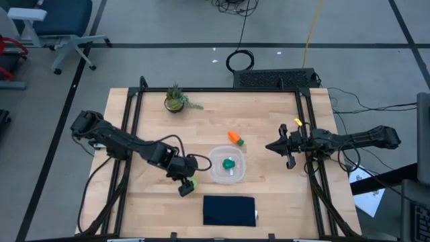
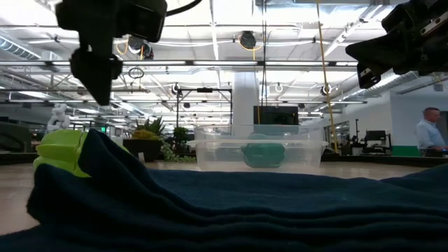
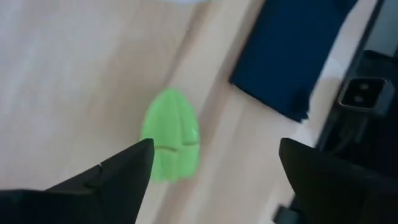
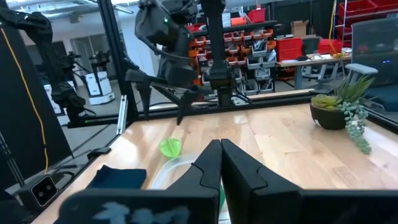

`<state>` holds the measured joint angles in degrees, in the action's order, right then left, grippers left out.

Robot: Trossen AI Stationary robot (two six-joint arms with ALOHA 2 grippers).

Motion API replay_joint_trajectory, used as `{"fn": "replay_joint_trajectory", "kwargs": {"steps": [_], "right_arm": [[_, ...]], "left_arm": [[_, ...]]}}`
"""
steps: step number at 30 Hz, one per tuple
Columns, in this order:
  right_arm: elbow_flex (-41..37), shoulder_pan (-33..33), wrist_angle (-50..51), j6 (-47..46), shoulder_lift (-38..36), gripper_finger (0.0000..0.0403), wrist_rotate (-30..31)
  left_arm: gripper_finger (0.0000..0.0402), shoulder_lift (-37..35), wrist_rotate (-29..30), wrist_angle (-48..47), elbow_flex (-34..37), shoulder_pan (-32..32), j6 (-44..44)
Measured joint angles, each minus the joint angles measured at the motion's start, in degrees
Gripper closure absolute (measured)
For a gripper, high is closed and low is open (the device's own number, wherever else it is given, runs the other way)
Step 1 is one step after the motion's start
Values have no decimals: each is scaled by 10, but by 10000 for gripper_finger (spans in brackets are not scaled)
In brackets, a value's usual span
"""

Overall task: Pick and placing Produce into tupperware
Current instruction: Put the green starfruit into the transparent bin

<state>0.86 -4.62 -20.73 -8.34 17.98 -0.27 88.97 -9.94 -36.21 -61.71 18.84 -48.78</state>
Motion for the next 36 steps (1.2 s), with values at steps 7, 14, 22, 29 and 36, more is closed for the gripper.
{"fn": "replay_joint_trajectory", "kwargs": {"steps": [7,14,22,29,36], "right_arm": [[0,0,2,-13,0,403,0],[0,0,5,-13,0,403,0],[0,0,9,-13,1,403,0],[0,0,9,-13,1,403,0],[0,0,9,-10,1,403,0]], "left_arm": [[49,0,55,-4,0,-6,64],[36,15,53,-22,0,-5,62],[14,91,31,-27,0,-4,95],[13,113,22,-26,0,-4,101],[13,113,20,-25,0,-3,97]]}}
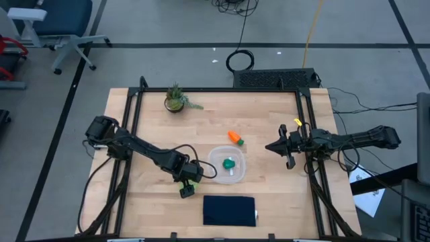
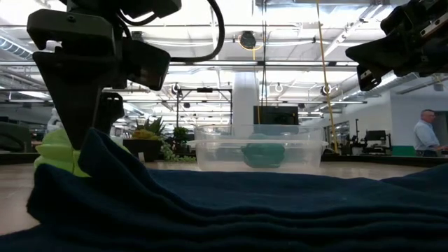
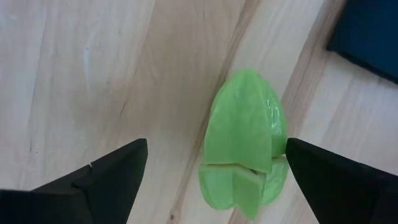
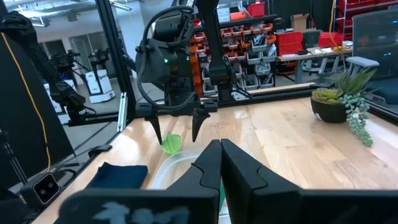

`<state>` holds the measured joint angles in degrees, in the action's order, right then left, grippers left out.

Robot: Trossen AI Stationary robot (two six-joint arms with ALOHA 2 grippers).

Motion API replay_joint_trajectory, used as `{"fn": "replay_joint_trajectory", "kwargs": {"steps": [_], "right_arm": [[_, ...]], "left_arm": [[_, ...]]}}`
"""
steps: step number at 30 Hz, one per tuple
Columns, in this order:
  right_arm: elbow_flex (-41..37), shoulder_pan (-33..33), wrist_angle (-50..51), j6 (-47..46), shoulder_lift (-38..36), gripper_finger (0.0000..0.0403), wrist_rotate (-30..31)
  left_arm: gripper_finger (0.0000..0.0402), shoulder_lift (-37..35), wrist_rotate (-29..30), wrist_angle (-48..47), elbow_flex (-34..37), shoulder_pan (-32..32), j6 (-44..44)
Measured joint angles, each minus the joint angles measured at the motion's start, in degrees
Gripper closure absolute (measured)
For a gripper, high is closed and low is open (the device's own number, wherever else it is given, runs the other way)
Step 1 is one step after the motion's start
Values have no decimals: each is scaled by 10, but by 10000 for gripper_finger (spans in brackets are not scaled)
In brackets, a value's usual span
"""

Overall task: Pick and placing Produce into tupperware
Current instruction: Put the green starfruit into the transparent bin

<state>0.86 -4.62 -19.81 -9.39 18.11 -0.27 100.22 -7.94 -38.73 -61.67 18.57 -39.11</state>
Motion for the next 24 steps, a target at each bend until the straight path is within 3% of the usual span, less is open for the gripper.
{"fn": "replay_joint_trajectory", "kwargs": {"steps": [24], "right_arm": [[0,0,13,-4,5,403,0]], "left_arm": [[14,53,-25,50,-2,13,7]]}}
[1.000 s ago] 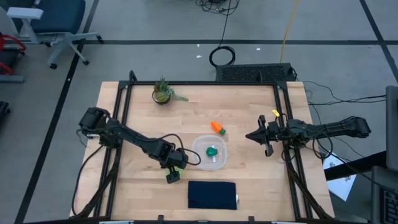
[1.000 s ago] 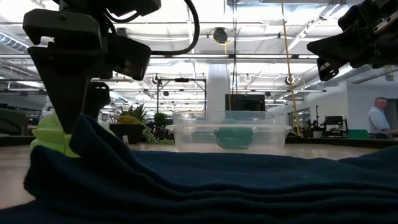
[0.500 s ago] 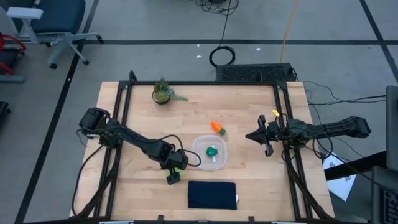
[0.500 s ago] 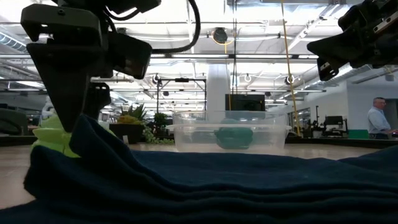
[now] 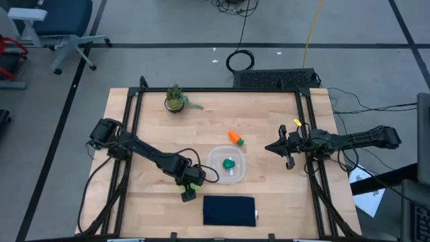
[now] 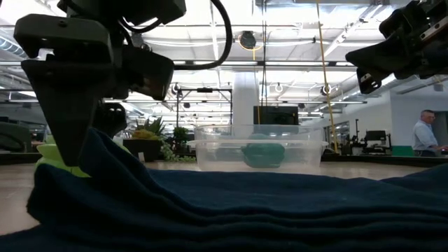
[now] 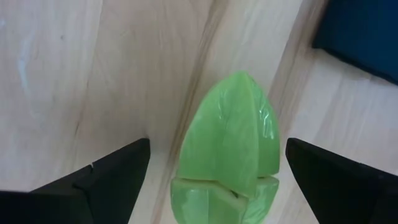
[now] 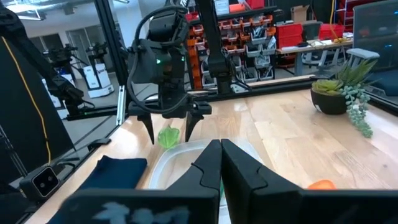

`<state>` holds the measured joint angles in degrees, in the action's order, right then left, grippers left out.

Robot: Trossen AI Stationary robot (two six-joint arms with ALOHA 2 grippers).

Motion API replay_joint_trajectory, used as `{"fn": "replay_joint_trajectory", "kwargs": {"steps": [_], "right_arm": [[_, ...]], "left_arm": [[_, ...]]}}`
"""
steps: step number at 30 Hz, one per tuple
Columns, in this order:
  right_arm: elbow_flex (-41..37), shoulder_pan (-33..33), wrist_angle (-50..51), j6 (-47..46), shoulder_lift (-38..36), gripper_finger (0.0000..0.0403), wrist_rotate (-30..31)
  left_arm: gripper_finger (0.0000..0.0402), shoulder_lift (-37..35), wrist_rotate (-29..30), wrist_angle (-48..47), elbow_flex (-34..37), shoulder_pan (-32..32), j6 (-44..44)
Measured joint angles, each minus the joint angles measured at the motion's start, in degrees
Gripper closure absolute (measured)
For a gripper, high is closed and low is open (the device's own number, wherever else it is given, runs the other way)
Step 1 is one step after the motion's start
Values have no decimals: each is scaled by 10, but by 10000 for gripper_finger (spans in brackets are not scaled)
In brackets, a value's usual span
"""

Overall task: Pick and placing Produce into tupperware
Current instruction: Put the green starfruit into the transparent bin

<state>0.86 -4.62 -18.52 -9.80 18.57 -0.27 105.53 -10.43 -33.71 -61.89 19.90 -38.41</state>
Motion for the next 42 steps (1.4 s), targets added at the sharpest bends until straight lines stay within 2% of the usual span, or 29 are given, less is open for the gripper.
{"fn": "replay_joint_trajectory", "kwargs": {"steps": [7,20,25,29,32,36,42], "right_arm": [[0,0,-1,0,0,403,0],[0,0,-1,0,0,403,0],[0,0,-1,0,0,403,0],[0,0,-1,0,0,403,0],[0,0,-1,0,0,403,0],[0,0,1,-5,0,403,0],[0,0,-5,-7,1,403,0]], "left_arm": [[29,1,15,-8,0,1,4],[181,2,18,-16,2,-1,26],[183,-6,17,-16,2,-1,54],[148,-20,17,-22,4,-2,89],[140,-32,14,-29,4,-5,107],[167,-58,15,-37,3,-18,118],[244,-94,9,-49,1,-38,120]]}}
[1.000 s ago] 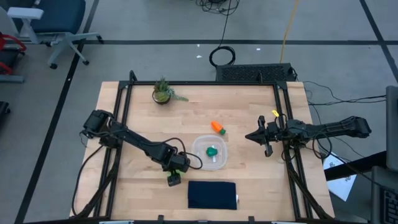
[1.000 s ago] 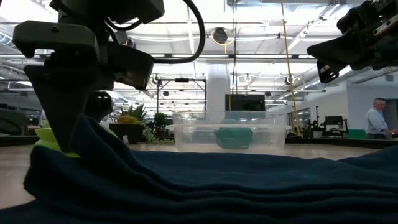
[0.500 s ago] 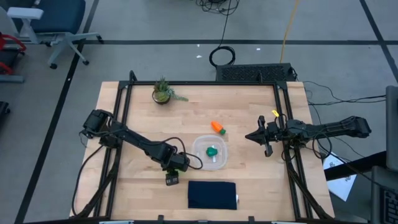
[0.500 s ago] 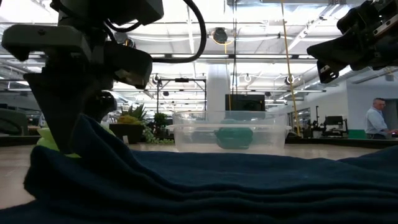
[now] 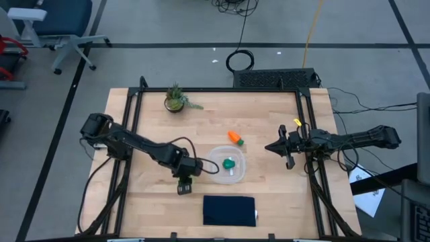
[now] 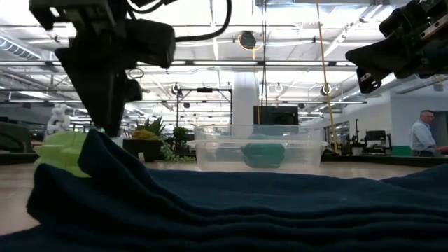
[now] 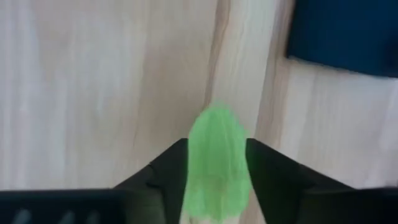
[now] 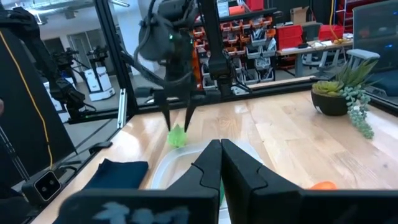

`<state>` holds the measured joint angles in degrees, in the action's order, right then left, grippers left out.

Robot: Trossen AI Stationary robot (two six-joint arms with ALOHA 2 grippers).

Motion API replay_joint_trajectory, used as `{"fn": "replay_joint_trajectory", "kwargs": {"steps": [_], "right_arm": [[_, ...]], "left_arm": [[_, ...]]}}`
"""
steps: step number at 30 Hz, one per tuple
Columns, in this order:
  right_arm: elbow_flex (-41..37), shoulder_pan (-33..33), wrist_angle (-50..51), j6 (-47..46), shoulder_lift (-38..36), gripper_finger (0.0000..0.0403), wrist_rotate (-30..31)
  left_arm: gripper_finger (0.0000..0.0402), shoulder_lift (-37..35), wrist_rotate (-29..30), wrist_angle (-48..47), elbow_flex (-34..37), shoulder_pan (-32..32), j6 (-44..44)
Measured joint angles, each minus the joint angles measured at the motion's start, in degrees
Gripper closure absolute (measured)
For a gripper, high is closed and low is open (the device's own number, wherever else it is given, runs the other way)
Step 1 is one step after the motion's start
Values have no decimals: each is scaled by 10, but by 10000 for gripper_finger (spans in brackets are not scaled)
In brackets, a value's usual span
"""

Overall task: Pick and placing Produce into tupperware
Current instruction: Put the green starfruit into the transparent bin

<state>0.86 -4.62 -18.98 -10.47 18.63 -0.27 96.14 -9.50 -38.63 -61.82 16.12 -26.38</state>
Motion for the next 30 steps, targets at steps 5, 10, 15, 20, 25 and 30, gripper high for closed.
{"fn": "replay_joint_trajectory", "kwargs": {"steps": [5,10,15,20,25,30], "right_arm": [[0,0,0,-6,3,403,0],[0,0,0,-6,4,403,0],[0,0,3,-6,5,403,0],[0,0,4,-6,5,403,0],[0,0,4,-6,5,403,0],[0,0,4,-8,6,403,0]], "left_arm": [[287,-14,-14,1,0,-5,-10],[266,-24,-15,4,0,-4,-25],[191,-22,-42,-7,0,9,-63],[86,-22,-30,-5,-1,25,-61],[9,-17,36,-12,-1,36,-57],[26,-9,48,-16,-2,35,-56]]}}
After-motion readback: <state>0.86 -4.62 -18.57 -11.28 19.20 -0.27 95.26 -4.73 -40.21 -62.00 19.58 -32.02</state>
